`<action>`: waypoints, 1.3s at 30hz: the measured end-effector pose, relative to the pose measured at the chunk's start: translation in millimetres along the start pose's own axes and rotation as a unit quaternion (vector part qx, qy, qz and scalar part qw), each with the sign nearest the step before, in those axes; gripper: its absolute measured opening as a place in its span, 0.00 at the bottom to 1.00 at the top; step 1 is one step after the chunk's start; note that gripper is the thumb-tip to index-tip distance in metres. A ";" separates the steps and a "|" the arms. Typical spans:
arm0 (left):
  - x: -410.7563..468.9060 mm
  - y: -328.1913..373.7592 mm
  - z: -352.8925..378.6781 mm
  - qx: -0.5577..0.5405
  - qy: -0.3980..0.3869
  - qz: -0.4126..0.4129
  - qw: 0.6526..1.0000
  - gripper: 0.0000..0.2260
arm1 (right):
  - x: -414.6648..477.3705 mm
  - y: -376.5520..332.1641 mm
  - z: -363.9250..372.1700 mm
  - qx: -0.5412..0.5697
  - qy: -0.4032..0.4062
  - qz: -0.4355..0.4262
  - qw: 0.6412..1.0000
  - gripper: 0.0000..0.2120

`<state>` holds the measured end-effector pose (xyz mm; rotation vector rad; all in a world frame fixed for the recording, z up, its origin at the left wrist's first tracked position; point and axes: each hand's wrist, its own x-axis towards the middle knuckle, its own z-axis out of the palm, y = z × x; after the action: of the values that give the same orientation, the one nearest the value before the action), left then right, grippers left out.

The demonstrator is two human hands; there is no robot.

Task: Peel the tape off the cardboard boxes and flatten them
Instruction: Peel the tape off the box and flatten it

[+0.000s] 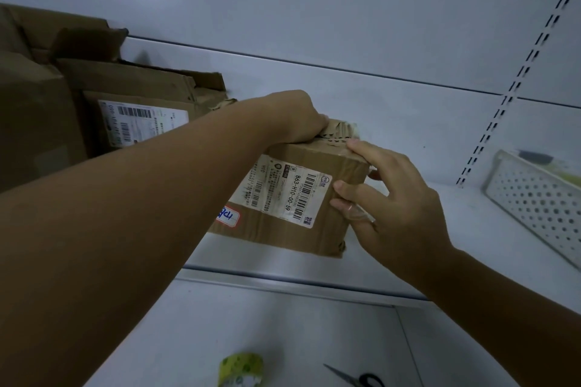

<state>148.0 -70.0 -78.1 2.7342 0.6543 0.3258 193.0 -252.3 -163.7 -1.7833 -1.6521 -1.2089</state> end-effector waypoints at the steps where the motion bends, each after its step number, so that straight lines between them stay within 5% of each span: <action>1: 0.3 -0.2 0.1 0.001 0.000 0.001 1.000 0.19 | -1.3 -1.5 1.9 0.001 0.003 0.007 1.000 0.10; 12: 1.9 -1.1 0.2 0.000 0.002 0.010 1.000 0.18 | 7.6 -6.4 7.1 0.114 0.117 0.108 0.981 0.09; 18: 3.1 -1.8 1.7 -0.003 0.007 0.009 1.000 0.16 | 5.2 -1.0 2.4 0.111 0.057 0.048 0.991 0.21; 24: 1.2 -2.3 1.9 -0.002 0.006 0.010 1.000 0.17 | -0.6 -5.2 4.0 0.030 0.054 0.050 0.997 0.11; 30: -0.4 -1.9 3.3 0.021 0.016 0.006 1.000 0.18 | 19.5 -14.8 -5.5 0.091 0.124 0.106 0.982 0.08; 34: -2.3 -3.5 2.9 0.026 0.012 0.004 1.000 0.20 | 47.7 2.0 -18.4 0.321 0.162 0.225 0.905 0.05; 39: -8.3 -0.9 1.6 0.041 0.009 0.025 0.999 0.20 | 64.4 38.2 0.6 0.555 0.145 0.516 0.636 0.09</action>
<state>140.9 -73.6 -81.1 2.8329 0.6168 0.3432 223.8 -222.2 -102.4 -1.1455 -0.5518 0.1484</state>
